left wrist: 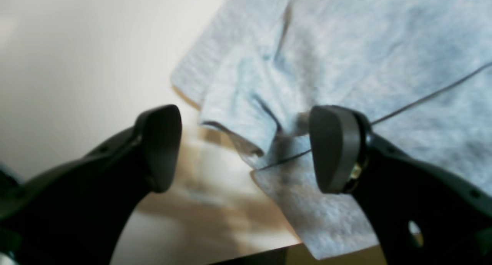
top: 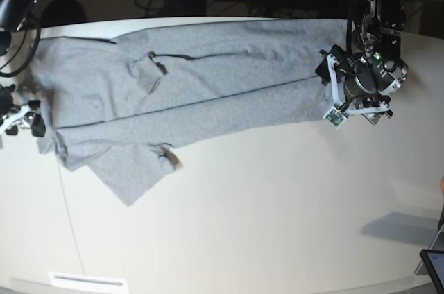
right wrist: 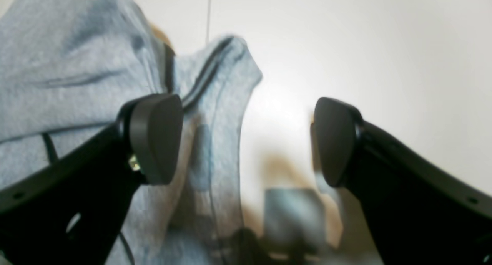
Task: Fold the T-shirt properly
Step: 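Release the hem and move the right gripper to the bunched sleeve, then grasp the bunched sleeve fabric with the right gripper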
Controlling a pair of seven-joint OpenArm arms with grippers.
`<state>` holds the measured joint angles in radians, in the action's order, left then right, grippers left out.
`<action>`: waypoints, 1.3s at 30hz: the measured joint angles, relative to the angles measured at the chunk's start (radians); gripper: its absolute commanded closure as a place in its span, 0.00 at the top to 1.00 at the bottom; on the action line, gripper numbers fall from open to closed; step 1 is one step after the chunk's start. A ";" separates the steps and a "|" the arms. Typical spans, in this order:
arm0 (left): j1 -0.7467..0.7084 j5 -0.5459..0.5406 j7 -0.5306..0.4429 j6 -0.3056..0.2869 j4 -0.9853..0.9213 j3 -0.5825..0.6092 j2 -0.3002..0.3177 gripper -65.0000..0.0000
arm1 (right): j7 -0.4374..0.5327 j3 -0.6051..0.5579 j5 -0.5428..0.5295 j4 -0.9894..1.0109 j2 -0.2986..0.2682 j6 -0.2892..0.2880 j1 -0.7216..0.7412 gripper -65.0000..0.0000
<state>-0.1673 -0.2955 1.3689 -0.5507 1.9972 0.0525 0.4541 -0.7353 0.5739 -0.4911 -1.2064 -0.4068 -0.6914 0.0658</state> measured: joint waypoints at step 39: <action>0.183 0.389 -0.163 -0.150 -0.177 -0.489 -0.139 0.78 | 0.209 -0.699 -0.002 0.637 0.054 0.001 0.585 0.80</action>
<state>0.0154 0.0937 1.2064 -0.7010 1.8198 -0.4362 0.3153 -0.5266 -0.1249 -0.4927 -0.5694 -0.3531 -0.6903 0.6510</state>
